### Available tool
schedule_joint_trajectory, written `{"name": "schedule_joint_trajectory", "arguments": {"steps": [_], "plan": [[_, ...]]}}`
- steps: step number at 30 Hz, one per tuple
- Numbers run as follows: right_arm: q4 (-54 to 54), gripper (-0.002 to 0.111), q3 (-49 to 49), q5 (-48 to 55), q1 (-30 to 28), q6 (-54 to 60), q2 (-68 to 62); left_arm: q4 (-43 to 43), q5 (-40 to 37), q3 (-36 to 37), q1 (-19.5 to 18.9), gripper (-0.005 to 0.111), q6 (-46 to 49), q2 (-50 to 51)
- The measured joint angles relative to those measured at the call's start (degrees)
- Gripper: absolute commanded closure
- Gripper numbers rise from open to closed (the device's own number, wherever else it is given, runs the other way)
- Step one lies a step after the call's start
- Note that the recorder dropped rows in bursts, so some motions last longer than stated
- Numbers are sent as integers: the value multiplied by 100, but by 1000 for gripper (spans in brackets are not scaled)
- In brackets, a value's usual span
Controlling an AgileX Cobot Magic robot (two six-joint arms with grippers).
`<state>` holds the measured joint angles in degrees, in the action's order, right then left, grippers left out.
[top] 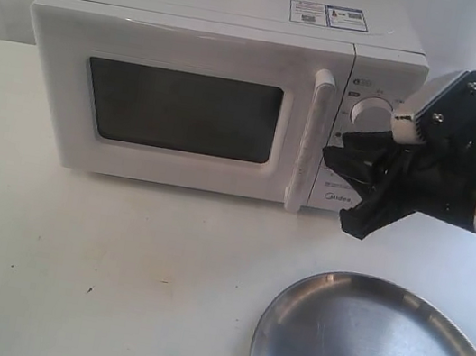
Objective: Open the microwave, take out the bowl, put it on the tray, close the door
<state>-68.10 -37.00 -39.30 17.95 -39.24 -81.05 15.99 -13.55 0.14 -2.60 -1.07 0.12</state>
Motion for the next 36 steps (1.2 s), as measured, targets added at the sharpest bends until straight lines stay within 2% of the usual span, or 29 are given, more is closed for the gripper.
{"name": "schedule_joint_trajectory", "arguments": {"steps": [4,8,15,17,22,33,36], "plan": [[1010,78,481,-1005,-98,1198,-25,0,0,0,0,107,0,0],[1634,76,683,-1529,-98,1731,-223,0,0,0,0,107,0,0],[2164,53,685,-1855,-98,2284,-938,0,0,0,0,107,0,0],[2307,49,685,-2137,-98,2463,-1184,0,0,0,0,107,0,0],[2749,49,623,-2823,-98,2679,-1682,0,0,0,0,107,0,0],[2554,51,-201,-2968,-98,2690,-2574,0,0,0,0,107,0,0],[2492,57,-471,-2968,110,2690,-2596,0,0,0,0,107,0,0]]}}
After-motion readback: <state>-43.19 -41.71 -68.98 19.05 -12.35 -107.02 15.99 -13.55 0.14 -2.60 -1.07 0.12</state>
